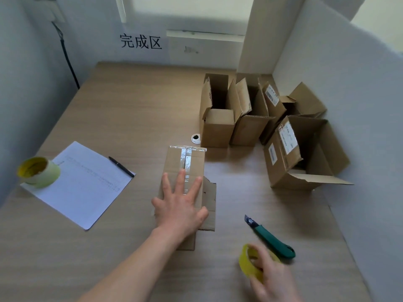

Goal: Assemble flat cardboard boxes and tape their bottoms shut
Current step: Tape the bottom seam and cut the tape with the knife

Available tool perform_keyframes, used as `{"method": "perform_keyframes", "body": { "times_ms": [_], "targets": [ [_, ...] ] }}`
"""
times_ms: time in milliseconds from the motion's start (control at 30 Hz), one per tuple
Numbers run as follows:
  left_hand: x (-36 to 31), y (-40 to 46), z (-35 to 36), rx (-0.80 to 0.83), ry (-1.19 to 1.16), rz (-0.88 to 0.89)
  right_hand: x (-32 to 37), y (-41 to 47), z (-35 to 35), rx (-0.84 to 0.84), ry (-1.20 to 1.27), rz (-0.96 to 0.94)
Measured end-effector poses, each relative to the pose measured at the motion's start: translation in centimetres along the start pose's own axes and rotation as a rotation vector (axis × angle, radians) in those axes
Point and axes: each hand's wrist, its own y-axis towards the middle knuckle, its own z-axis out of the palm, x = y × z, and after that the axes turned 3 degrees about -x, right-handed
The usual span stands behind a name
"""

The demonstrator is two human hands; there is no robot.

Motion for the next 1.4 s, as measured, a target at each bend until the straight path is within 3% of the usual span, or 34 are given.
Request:
{"method": "perform_keyframes", "body": {
  "times_ms": [167, 233, 333, 433, 667, 833, 933, 1000, 1067, 1200, 1400],
  "targets": [
    [-0.4, -2.0, -0.1, 0.021, -0.029, 0.023, -0.5, -2.1, 3.0, 0.078, 0.102, 0.234],
    [-0.5, -3.3, 0.1, 0.019, -0.043, 0.030, -0.4, -1.9, 2.9, 0.121, 0.001, 0.168],
    [-0.3, -5.1, 0.3, 0.045, -0.053, 0.044, 1.5, 0.1, 1.3, -0.129, -0.060, -0.036],
    [0.3, -6.1, 0.3, 0.054, -0.089, 0.080, 6.7, 5.1, -0.7, -0.262, 0.041, -0.071],
    [0.5, -6.4, -0.5, 0.041, -0.145, 0.145, 15.8, 18.7, 0.6, -0.017, 0.132, -0.234],
    [2.5, -5.3, -0.2, -0.175, -0.477, 0.043, 15.0, 19.3, 2.3, -0.086, 0.295, -0.136],
    [4.8, 0.1, -0.3, -0.179, -0.588, -0.013, 14.5, 19.7, 3.0, -0.083, 0.320, -0.104],
    [5.3, 4.2, -0.8, -0.091, -0.638, 0.019, 14.2, 19.7, 3.1, -0.057, 0.393, -0.057],
    [5.0, 6.3, -0.4, 0.043, -0.838, -0.019, 14.0, 19.9, 3.2, -0.033, 0.509, -0.003],
    [4.8, 6.2, 1.1, 0.164, -1.251, -0.332, 13.6, 20.1, 3.6, -0.038, 0.635, 0.066],
    [4.7, -1.3, 0.2, 0.066, -1.050, -0.270, 13.5, 20.1, 3.7, -0.044, 0.580, 0.103]
  ]
}}
